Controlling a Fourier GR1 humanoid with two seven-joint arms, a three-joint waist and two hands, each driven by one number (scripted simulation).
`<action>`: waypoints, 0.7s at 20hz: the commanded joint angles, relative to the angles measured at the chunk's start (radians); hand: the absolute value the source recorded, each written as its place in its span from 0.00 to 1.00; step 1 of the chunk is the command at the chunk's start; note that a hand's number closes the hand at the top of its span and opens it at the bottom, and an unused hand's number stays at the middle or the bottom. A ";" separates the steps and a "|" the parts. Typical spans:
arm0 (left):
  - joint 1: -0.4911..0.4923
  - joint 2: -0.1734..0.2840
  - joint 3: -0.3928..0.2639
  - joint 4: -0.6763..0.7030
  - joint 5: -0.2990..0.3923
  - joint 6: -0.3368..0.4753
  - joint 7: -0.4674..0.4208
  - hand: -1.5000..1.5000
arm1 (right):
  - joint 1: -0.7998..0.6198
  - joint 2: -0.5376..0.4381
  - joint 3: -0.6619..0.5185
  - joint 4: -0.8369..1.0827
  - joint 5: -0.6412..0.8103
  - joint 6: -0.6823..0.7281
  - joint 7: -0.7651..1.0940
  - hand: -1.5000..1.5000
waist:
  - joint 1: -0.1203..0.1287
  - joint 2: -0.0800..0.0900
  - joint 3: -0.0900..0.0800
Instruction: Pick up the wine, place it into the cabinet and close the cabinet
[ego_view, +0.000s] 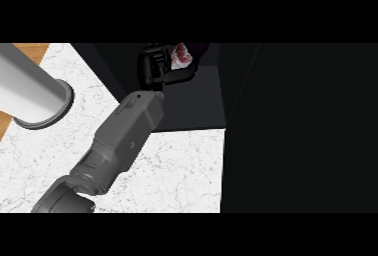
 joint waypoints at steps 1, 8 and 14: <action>0.045 0.025 0.041 0.057 0.013 -0.043 -0.065 1.00 | 0.030 -0.004 0.001 -0.080 -0.043 0.002 0.027 0.00 | -0.001 0.012 -0.006; -0.061 0.044 0.038 0.121 -0.009 0.005 0.009 0.00 | -0.033 -0.017 -0.024 -0.020 -0.037 0.013 -0.003 0.00 | -0.004 0.015 -0.005; 0.015 0.001 0.030 0.148 -0.037 0.046 -0.091 0.00 | 0.007 0.001 -0.003 -0.056 -0.015 -0.001 0.000 0.00 | -0.005 0.014 -0.006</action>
